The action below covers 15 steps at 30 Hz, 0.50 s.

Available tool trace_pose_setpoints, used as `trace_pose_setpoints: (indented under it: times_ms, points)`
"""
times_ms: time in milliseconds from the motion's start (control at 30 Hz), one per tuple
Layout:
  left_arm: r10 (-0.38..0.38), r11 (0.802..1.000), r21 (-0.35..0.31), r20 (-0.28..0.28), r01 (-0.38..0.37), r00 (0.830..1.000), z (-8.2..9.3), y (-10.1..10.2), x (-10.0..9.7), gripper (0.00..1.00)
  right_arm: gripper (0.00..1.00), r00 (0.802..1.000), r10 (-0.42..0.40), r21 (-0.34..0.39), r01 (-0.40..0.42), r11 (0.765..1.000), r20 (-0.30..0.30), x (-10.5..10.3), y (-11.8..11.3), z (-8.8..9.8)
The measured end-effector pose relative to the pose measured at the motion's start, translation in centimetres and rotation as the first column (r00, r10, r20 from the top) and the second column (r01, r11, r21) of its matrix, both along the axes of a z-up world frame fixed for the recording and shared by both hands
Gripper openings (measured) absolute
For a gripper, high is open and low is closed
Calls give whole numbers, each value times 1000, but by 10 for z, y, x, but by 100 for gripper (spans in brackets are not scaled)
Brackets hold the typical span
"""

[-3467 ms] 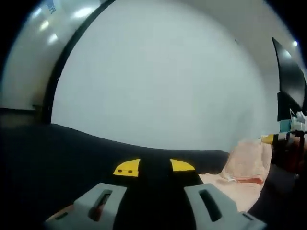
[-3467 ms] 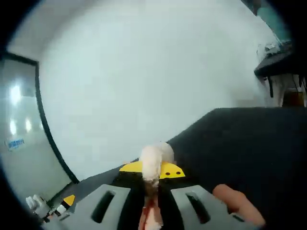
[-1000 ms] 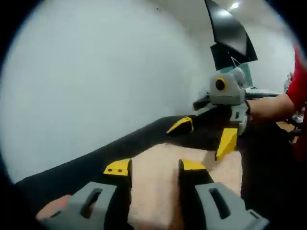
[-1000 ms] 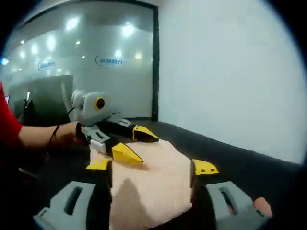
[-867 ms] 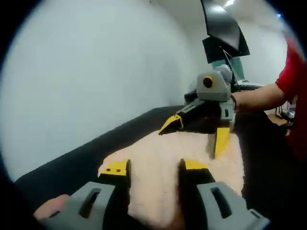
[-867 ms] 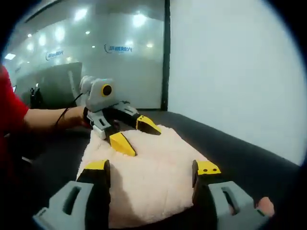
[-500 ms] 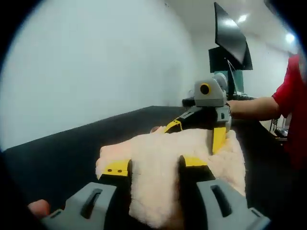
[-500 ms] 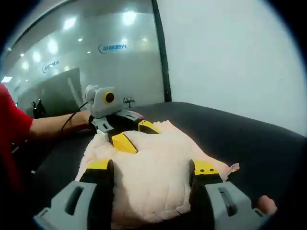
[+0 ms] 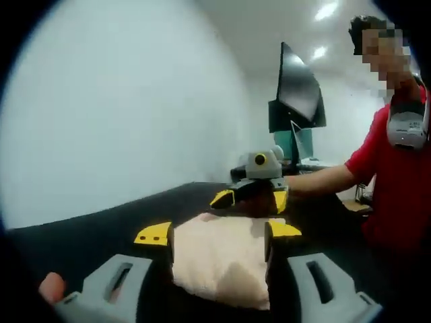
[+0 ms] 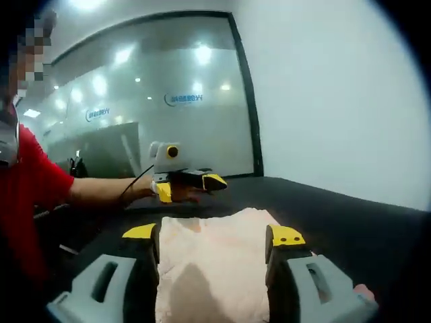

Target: Fold the towel on the table until its edges align and the towel forms a compact rectangular stack.

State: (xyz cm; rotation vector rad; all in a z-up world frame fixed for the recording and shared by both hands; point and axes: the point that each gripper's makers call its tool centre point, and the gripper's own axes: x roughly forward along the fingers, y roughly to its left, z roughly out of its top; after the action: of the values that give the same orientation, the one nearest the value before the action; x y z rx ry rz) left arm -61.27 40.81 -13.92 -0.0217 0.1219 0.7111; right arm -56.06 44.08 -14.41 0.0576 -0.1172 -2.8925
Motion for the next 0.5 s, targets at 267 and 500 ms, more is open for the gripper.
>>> trace_pose_setpoints:
  times_ms: [267,500]
  points:
    - [-75,979,-202,-219,30,973,-72,4,12,65,57,983,24,21,-28,999,181,-15,-24,-47]
    - [-37,978,-206,-142,7,989,-71,5,8,64,54,985,10,40,-17,999,174,-13,-29,-50]
